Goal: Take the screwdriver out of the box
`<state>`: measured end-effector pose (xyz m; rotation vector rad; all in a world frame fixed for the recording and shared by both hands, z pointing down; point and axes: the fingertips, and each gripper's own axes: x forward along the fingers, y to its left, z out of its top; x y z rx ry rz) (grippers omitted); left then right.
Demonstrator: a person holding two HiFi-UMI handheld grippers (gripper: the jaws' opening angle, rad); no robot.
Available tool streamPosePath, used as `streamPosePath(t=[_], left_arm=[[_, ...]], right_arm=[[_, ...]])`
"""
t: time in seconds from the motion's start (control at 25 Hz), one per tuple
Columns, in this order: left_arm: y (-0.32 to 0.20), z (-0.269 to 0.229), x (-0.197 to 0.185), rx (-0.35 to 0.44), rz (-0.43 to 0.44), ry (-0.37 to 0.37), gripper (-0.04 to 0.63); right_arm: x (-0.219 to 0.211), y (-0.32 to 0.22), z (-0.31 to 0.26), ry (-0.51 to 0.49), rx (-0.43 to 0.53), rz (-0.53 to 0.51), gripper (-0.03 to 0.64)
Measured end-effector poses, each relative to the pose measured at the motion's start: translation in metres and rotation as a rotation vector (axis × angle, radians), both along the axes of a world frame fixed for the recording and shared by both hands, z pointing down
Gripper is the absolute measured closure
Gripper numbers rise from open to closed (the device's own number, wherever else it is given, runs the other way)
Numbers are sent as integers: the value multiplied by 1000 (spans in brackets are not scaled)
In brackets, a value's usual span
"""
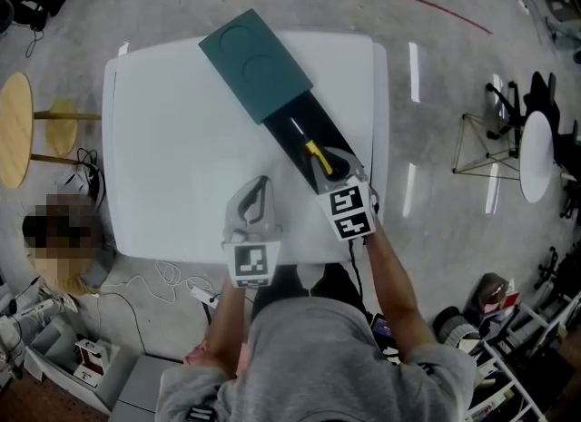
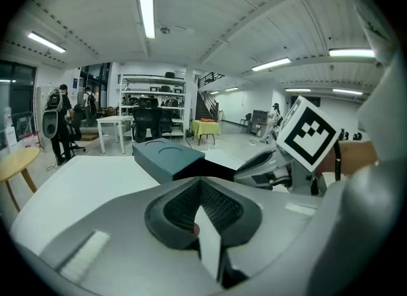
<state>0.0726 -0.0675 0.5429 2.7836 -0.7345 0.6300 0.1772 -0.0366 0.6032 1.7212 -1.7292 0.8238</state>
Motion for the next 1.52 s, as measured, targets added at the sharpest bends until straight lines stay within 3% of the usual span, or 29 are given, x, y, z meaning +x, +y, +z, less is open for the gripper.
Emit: streamPosePath(t=[0.28,0.76,0.84,1.52], left_arm=[[-13,17,-7,-35,-13,-11,583],[-23,23,-14,-48,-22,-15,583],[-24,24,-15,-47,-23,-18,583],[-26,1,-23,2,-52,3,583]], right_arm=[[-2,-10,33,-45,-141,-27,494],[-4,-7,64,2,-338,-51,504],[-2,-7,65,14,-346,-48,531],[8,-6,47,15,-292,-33,537]])
